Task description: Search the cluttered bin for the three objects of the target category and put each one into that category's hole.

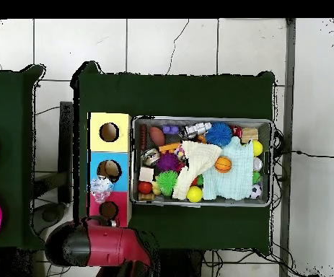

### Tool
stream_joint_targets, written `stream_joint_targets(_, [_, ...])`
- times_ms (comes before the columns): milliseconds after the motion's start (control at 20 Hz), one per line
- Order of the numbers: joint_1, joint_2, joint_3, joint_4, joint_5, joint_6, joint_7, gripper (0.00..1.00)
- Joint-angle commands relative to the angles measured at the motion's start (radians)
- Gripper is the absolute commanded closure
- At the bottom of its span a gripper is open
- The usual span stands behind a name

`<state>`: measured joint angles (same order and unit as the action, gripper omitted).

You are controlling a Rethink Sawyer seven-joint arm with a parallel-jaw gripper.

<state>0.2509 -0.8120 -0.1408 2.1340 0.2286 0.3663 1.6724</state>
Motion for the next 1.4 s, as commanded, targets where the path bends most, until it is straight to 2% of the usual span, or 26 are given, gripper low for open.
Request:
stream_joint_targets(50, [0.018,0.051,0.117,0.026,0.101,-0.079,0.284,1.0])
stream_joint_targets(450, [0.067,0.062,0.127,0.008,0.157,-0.084,0.295,1.0])
stream_joint_targets(700, [0.03,0.077,0.198,0.035,0.196,-0.184,0.292,1.0])
stream_joint_targets(850, [0.044,0.088,0.178,0.017,0.188,-0.213,0.292,1.0])
stream_joint_targets(1000, [0.076,0.094,0.127,-0.014,0.165,-0.242,0.291,1.0])
stream_joint_targets(1400, [0.101,0.076,0.084,-0.03,0.157,-0.266,0.287,1.0])
